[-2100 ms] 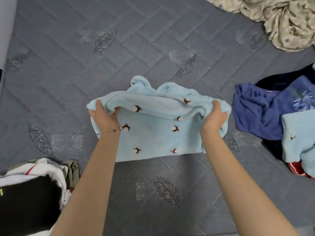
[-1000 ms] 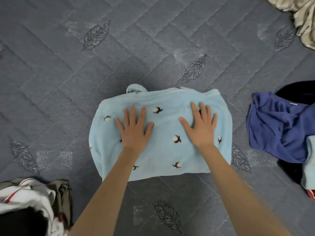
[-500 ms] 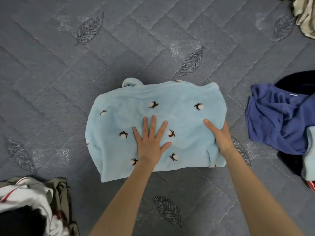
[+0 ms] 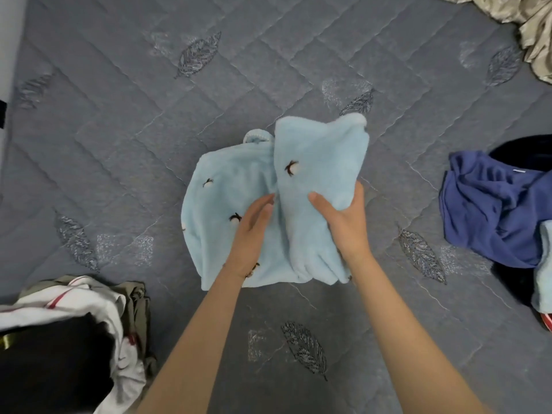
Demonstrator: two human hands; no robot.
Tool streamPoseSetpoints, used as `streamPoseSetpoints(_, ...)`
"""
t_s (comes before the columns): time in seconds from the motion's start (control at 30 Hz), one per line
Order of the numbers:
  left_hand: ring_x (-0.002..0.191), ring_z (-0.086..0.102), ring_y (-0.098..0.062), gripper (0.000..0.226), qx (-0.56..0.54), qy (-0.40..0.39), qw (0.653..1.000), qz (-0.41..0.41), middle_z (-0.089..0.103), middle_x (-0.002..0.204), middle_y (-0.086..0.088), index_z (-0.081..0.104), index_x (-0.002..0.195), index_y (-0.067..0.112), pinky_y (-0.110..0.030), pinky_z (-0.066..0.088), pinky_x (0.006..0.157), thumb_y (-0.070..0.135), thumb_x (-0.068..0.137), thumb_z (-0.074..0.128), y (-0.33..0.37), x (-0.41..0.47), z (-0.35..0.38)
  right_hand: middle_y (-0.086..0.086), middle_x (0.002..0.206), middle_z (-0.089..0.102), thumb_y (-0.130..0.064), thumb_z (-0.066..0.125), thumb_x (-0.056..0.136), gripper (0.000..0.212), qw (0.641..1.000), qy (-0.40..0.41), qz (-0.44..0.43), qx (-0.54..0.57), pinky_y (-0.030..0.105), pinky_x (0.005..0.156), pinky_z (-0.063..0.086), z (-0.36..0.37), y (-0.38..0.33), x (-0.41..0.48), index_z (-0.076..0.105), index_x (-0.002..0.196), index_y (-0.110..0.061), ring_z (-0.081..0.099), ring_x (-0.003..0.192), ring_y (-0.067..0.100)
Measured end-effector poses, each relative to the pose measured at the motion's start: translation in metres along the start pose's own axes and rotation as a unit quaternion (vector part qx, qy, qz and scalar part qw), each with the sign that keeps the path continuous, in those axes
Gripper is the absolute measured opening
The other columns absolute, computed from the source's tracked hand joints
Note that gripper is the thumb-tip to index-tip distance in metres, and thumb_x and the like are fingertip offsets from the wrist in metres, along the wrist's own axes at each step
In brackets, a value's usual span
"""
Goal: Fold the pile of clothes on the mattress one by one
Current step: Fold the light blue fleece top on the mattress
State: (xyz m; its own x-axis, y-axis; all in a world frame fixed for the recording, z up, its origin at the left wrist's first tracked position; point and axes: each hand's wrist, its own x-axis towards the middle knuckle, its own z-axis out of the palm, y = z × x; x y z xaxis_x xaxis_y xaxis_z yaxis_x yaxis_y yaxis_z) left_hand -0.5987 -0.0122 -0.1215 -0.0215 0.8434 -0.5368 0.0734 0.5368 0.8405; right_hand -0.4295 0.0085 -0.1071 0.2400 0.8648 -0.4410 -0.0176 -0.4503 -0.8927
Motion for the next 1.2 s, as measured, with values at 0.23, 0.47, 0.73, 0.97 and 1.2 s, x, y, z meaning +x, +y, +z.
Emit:
streamPoseSetpoints(0.23, 0.109, 0.063, -0.012, 0.044, -0.136, 0.079, 0.987, -0.037, 0.065, 0.120, 0.007, 0.058, 0.126, 0.034, -0.028, 0.050, 0.085, 0.059, 0.095, 0.040, 0.008, -0.015, -0.056, -0.023, 0.112, 0.050, -0.040, 0.067, 0.087, 0.074, 0.984, -0.031, -0.032, -0.170, 0.014, 0.086, 0.043, 0.094, -0.017, -0.042, 0.024, 0.146, -0.030, 0.053, 0.095, -0.007)
streamPoseSetpoints(0.47, 0.114, 0.062, -0.018, 0.072, -0.111, 0.124, 0.985, -0.036, 0.067, 0.121, -0.003, 0.059, 0.128, 0.019, -0.044, 0.047, 0.101, 0.072, 0.080, 0.052, -0.007, -0.017, -0.115, 0.004, 0.129, 0.058, -0.014, 0.037, 0.099, 0.038, 0.931, -0.238, -0.142, -0.238, 0.037, 0.105, 0.042, 0.107, 0.008, -0.040, 0.045, 0.137, -0.016, 0.053, 0.119, 0.019)
streamPoseSetpoints(0.73, 0.111, 0.059, -0.013, 0.059, 0.089, 0.115, 0.989, -0.012, 0.061, 0.119, 0.001, 0.046, 0.131, 0.014, -0.030, 0.050, 0.090, 0.028, 0.081, 0.073, -0.038, -0.006, -0.105, 0.002, 0.138, 0.050, 0.012, 0.038, 0.086, 0.059, 0.892, -0.345, -0.114, -0.268, 0.010, 0.107, 0.029, 0.102, 0.026, -0.029, 0.041, 0.140, -0.011, 0.043, 0.127, 0.006)
streamPoseSetpoints(0.97, 0.114, 0.059, -0.019, 0.042, 0.011, 0.148, 0.987, 0.066, 0.062, 0.120, -0.009, 0.051, 0.127, 0.006, -0.030, 0.049, 0.095, -0.011, 0.089, 0.045, -0.035, -0.008, -0.114, 0.006, 0.150, 0.039, -0.038, 0.061, 0.084, 0.058, 0.846, -0.132, -0.296, -0.423, 0.048, 0.118, 0.012, 0.105, 0.038, -0.021, 0.050, 0.137, -0.018, 0.025, 0.141, 0.028)
streamPoseSetpoints(1.2, 0.108, 0.046, -0.019, 0.048, 0.089, 0.248, 0.965, 0.015, 0.048, 0.124, -0.011, 0.041, 0.132, 0.003, -0.043, 0.039, 0.106, -0.009, 0.086, 0.042, -0.050, -0.013, -0.124, -0.002, 0.162, -0.004, -0.072, 0.026, 0.083, 0.074, 0.807, -0.168, -0.228, -0.519, 0.046, 0.115, -0.014, 0.111, 0.051, -0.023, 0.022, 0.150, -0.041, -0.014, 0.148, 0.024)
